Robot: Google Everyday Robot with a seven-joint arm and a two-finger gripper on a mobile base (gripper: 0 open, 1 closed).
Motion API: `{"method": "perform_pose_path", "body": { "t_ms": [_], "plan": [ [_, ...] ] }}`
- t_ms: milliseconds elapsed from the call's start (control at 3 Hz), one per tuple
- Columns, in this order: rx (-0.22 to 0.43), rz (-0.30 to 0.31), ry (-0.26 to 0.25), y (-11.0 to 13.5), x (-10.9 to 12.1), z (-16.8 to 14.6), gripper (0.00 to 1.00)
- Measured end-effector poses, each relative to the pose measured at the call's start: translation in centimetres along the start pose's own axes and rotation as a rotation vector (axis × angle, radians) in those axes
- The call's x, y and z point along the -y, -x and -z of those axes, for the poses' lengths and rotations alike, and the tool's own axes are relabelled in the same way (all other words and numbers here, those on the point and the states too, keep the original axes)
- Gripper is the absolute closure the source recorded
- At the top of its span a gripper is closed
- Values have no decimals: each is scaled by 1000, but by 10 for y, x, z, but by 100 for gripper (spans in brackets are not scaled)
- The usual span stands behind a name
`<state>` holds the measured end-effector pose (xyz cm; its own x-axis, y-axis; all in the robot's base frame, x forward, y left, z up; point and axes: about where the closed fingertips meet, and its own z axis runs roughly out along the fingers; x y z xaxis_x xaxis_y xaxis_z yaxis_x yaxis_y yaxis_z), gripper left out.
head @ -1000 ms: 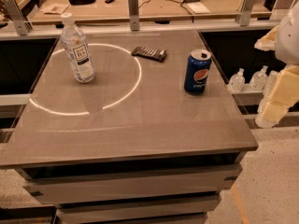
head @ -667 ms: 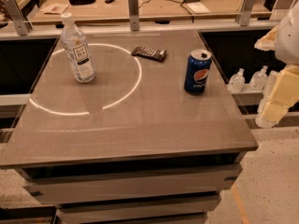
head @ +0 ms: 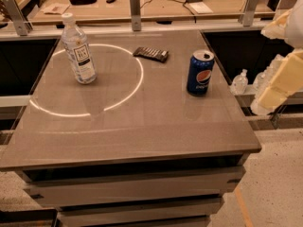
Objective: Move blue plastic bottle near rxbar chocolate
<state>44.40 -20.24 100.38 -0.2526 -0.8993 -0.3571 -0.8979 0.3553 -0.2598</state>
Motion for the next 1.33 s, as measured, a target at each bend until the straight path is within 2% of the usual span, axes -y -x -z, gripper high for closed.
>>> {"method": "perform_pose_path", "body": {
  "t_ms": [333,667,1000,1333],
  "plan": [
    [97,-139,-52,15,6,7,0],
    [218,-393,-79,11,11,-3,0],
    [341,-546,-119,14,20,-5,0],
    [365,-497,-171,31,27,7,0]
  ]
}}
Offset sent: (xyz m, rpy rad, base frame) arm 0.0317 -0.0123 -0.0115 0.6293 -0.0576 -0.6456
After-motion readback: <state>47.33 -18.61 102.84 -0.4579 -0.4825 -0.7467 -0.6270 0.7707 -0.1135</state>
